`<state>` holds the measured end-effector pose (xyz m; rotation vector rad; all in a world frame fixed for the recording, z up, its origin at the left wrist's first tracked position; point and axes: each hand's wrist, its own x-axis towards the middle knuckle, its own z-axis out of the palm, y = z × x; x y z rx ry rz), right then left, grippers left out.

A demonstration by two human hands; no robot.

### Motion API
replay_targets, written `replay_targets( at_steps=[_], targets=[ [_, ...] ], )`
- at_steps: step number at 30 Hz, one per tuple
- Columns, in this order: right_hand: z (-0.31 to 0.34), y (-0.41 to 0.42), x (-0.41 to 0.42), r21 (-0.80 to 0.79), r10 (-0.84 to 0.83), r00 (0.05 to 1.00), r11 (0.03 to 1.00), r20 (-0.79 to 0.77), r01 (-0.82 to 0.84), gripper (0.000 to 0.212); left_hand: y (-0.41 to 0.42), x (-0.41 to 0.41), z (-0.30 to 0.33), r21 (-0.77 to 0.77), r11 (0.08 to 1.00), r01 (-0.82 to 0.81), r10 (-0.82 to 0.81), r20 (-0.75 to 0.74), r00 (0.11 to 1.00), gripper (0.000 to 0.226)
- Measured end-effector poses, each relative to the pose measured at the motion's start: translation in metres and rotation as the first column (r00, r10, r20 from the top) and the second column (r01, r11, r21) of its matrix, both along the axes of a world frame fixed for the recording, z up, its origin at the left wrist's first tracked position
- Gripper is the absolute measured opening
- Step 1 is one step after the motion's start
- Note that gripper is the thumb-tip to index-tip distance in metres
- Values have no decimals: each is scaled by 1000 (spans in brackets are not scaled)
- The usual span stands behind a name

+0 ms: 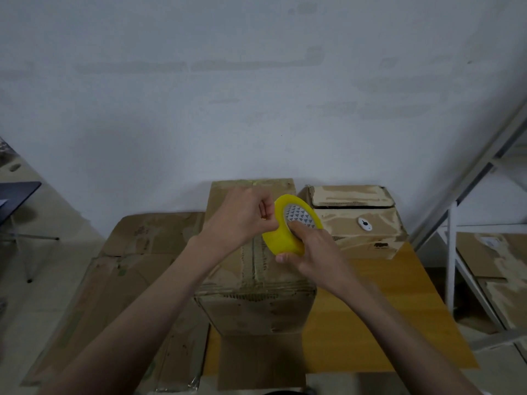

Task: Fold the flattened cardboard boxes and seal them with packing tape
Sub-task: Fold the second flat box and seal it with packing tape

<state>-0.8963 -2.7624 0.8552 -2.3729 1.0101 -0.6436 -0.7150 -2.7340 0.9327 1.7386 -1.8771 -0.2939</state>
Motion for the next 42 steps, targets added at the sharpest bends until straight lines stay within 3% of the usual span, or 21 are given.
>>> replay_targets(
  at_steps=[5,9,20,38,42],
  targets=[
    [4,1,-1,54,-12,999,998,30,10,36,4,-4,-11,-111,993,35,-35,5,999,19],
    [8,1,-1,68,-71,996,995,47,68,34,12,-14,-20,-151,979,-135,93,-258,962,13],
    [13,11,14,78,-137,985,988,102,130,35,25,-37,-26,-248,911,-330,198,-438,877,12],
    [23,24,17,74,-170,959,985,227,157,26,21,-45,-35,-398,854,-334,141,-442,886,10],
    [22,29,15,74,-145,955,989,258,130,31,28,-46,-40,-401,860,-315,120,-442,889,22]
  ],
)
